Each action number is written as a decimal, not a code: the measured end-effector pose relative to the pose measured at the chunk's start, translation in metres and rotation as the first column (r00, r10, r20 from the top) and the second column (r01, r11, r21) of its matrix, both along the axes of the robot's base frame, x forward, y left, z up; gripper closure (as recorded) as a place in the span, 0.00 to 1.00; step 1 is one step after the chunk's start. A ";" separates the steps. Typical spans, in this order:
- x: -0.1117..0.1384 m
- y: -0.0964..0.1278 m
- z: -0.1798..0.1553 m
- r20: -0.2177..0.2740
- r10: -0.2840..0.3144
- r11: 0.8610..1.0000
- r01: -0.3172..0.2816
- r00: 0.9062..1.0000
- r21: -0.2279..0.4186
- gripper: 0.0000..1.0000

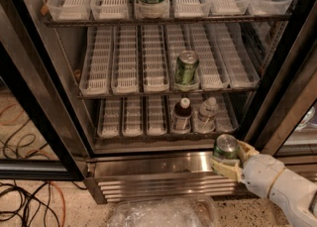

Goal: Pick green can from bottom shelf of fridge

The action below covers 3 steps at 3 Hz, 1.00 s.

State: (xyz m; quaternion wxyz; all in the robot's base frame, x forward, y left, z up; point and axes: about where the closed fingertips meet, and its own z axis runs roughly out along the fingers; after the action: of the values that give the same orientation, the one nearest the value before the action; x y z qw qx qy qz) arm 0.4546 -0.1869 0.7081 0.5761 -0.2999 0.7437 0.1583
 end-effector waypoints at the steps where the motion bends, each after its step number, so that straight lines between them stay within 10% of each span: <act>1: -0.004 0.009 0.006 0.013 0.034 0.999 -0.035 0.999 0.019 1.00; 3: -0.003 0.024 0.004 -0.001 0.081 0.997 -0.081 0.997 -0.013 1.00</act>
Offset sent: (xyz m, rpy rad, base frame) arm -0.0040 0.0086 0.0064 0.0194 -0.0129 0.0345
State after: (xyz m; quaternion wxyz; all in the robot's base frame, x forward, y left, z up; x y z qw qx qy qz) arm 0.4516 -0.1626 0.7125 0.5670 -0.3337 0.7321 0.1767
